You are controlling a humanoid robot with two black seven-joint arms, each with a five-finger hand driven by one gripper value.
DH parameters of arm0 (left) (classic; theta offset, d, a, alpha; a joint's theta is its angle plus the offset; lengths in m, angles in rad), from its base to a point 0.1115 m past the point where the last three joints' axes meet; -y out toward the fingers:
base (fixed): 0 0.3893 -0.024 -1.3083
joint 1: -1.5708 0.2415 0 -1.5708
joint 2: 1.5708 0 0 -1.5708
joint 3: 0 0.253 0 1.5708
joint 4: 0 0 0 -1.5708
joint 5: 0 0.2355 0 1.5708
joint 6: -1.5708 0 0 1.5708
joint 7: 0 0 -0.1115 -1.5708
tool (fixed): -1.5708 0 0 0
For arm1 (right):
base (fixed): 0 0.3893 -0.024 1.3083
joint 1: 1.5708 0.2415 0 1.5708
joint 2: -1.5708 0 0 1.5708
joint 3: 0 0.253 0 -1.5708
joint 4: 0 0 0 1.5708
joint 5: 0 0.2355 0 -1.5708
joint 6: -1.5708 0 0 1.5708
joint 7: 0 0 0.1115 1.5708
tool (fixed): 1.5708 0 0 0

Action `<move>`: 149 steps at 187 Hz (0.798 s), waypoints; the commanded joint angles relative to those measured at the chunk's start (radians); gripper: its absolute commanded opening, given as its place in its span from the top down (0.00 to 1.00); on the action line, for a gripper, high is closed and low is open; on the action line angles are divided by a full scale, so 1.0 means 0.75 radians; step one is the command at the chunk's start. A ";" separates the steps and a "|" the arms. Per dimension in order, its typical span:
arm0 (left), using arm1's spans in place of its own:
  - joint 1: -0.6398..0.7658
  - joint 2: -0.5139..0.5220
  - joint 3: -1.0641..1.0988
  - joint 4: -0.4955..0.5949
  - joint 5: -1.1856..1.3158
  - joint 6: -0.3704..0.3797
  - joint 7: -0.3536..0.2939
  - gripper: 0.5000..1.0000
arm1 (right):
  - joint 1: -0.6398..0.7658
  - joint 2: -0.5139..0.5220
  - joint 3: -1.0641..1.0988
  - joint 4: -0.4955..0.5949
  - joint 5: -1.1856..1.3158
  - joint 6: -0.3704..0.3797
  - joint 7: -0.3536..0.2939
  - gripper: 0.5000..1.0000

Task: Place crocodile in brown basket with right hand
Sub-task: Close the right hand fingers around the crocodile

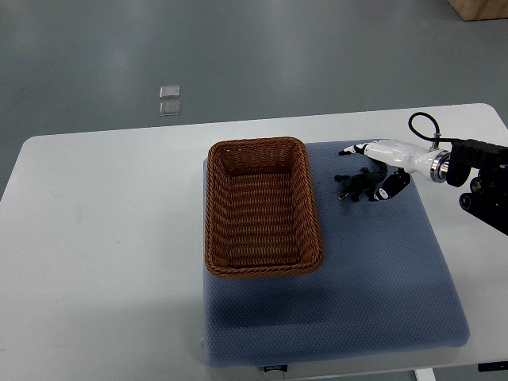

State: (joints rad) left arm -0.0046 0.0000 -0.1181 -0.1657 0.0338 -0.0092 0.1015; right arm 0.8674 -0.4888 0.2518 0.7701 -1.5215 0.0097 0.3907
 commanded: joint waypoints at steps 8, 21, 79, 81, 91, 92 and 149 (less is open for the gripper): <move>0.000 0.000 0.000 0.000 0.000 0.000 0.000 0.00 | 0.007 -0.013 -0.029 0.000 -0.004 0.008 0.025 0.14; 0.000 0.000 0.000 0.000 0.000 0.000 0.000 0.00 | 0.011 -0.023 -0.051 0.000 -0.019 0.003 0.025 0.14; 0.000 0.000 0.000 0.000 0.000 0.000 0.000 0.00 | 0.015 -0.021 -0.060 -0.010 -0.066 -0.023 0.019 0.14; 0.000 0.000 0.000 0.000 0.000 0.000 0.000 0.00 | 0.015 -0.019 -0.058 -0.010 -0.066 -0.025 0.019 0.14; 0.000 0.000 0.000 0.000 0.000 0.000 0.000 0.00 | 0.015 -0.019 -0.058 -0.008 -0.070 -0.037 0.015 0.14; 0.000 0.000 0.000 0.000 0.000 0.000 0.000 0.00 | 0.015 -0.019 -0.058 -0.008 -0.070 -0.037 0.015 0.14; 0.000 0.000 0.000 0.000 0.000 0.000 0.000 0.00 | 0.030 -0.009 -0.060 -0.010 -0.113 -0.068 0.013 0.15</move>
State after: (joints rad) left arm -0.0046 0.0000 -0.1181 -0.1657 0.0338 -0.0092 0.1012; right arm 0.8856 -0.4978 0.2074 0.7631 -1.5900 -0.0314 0.4002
